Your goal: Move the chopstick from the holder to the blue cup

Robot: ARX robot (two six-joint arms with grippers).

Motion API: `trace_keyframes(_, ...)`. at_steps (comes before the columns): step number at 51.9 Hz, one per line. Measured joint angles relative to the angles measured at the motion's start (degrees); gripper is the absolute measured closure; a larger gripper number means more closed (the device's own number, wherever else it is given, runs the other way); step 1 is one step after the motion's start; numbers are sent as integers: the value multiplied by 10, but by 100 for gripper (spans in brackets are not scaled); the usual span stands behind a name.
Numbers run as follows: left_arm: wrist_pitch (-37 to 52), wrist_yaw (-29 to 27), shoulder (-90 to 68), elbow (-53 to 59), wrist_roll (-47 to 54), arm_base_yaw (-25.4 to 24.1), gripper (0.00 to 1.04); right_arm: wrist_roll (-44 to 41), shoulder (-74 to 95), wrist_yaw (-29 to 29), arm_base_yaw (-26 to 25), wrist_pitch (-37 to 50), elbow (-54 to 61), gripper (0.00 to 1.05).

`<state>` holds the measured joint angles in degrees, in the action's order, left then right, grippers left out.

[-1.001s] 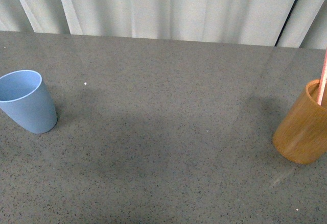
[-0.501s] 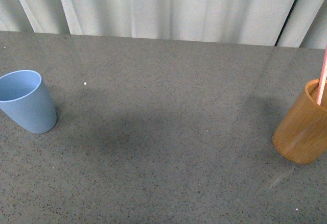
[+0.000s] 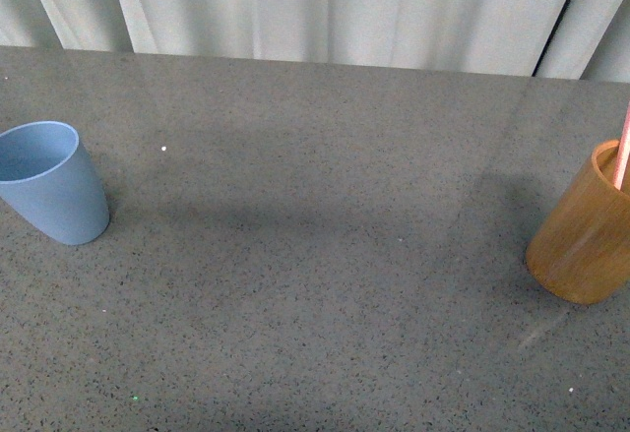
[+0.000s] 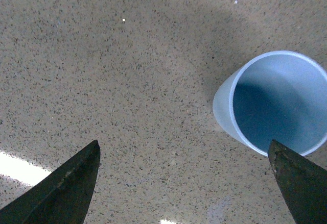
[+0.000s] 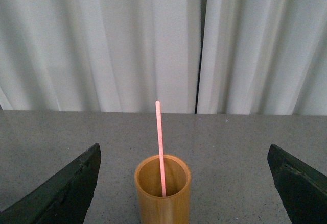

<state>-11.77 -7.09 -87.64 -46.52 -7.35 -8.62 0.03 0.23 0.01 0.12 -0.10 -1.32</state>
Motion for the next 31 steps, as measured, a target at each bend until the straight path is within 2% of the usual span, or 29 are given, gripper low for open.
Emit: trace_keyframes(31,24,-14,-108,-48,-23,43,7,0,0,0,0,0,0,10)
